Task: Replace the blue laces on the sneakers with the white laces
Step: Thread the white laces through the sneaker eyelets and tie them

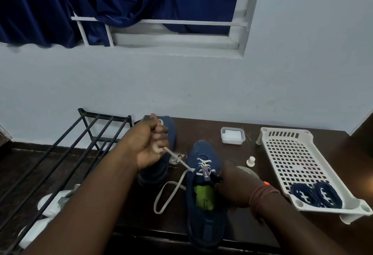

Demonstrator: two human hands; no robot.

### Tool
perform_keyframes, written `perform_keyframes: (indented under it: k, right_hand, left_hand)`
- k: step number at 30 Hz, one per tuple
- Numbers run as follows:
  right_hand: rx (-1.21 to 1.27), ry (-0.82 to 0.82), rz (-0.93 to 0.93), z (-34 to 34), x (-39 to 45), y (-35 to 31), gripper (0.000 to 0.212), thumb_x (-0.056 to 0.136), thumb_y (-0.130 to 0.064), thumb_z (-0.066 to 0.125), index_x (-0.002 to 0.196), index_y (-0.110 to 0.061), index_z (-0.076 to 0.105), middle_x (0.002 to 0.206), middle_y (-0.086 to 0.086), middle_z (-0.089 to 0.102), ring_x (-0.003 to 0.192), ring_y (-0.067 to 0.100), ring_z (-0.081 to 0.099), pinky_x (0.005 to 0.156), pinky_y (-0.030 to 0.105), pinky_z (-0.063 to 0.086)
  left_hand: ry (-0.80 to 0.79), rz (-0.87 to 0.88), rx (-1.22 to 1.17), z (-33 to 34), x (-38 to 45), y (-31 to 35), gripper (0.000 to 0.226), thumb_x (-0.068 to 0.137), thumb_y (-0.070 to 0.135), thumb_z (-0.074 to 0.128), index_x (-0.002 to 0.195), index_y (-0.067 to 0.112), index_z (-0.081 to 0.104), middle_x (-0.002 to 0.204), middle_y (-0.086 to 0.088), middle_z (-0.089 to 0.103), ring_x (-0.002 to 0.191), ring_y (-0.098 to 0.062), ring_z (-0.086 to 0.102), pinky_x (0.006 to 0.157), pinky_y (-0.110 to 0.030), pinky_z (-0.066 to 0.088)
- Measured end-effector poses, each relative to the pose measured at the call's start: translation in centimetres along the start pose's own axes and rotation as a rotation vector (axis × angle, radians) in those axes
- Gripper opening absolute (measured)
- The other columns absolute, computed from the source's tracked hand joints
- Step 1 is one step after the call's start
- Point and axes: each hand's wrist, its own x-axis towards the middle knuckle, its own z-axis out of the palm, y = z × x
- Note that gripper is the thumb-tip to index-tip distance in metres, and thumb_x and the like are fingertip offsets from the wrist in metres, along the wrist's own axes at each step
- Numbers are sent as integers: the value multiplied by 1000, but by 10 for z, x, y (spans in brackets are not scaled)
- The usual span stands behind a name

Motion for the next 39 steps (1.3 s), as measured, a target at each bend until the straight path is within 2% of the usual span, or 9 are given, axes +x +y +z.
perform_keyframes:
  k: [5,9,11,13,16,20,27,34,39]
  right_hand:
    - [-4,-19,6,-3,-2,1,29,95,-17,52,120,-4,48,113,14,66,95,30,65,53,19,37]
    - [-1,-55,-13,-4,-5,-3,31,94,-16,52,123,-6,49,97,10,60,72,23,62,62,29,55]
    - [-103,-53,-31,-7,-8,-7,22,98,-15,47,119,-13,52,117,13,61,97,28,63,81,35,51]
    - [-118,-50,-38,-11,-11,-9,26,99,-14,47,124,-9,52,128,14,60,110,28,61,76,25,46]
    - [-47,-14,-67,-13,-12,-7,12,97,-13,52,108,-10,52,122,14,64,68,13,57,41,11,35]
    - [-60,26,-85,-7,-6,-5,32,99,-17,48,130,-9,47,130,11,60,104,22,62,65,15,31]
    - [29,87,-28,1,-1,-1,32,91,-29,57,118,-13,49,121,6,65,111,26,60,82,26,36]
    - [542,230,-140,-3,7,-2,5,88,-15,60,92,-13,61,84,0,65,71,5,62,63,18,48]
    - [1221,-7,-274,-9,-1,-31,22,96,-24,61,110,-7,57,94,13,68,63,19,61,45,27,42]
  left_hand:
    - [294,348,14,-14,3,21,37,106,35,37,70,24,38,51,9,30,34,-6,18,32,-16,15]
    - [478,537,-65,-16,-2,23,37,103,30,35,66,23,35,56,6,29,38,-8,16,36,-18,14]
    - [497,522,4,-15,0,20,35,103,30,38,69,23,37,53,6,33,38,-8,19,37,-18,15]
    - [458,432,243,-15,3,15,31,102,34,43,73,22,45,52,7,39,38,-7,26,36,-18,20]
    - [312,156,1022,-15,6,-1,23,94,31,55,82,14,65,54,3,49,44,-11,40,42,-22,32]
    - [121,163,1816,-9,12,-41,21,93,30,57,94,17,74,84,-1,72,78,-19,68,69,-26,54]
    - [-34,344,2141,-12,30,-77,28,95,33,54,101,8,65,109,-13,64,97,-29,62,75,-31,45]
    - [91,341,1741,15,9,-43,26,95,27,50,81,6,59,84,-16,64,78,-25,61,68,-34,41]
    - [-188,60,372,30,-9,-31,14,98,8,41,99,6,55,67,-4,57,61,-17,57,69,-33,46]
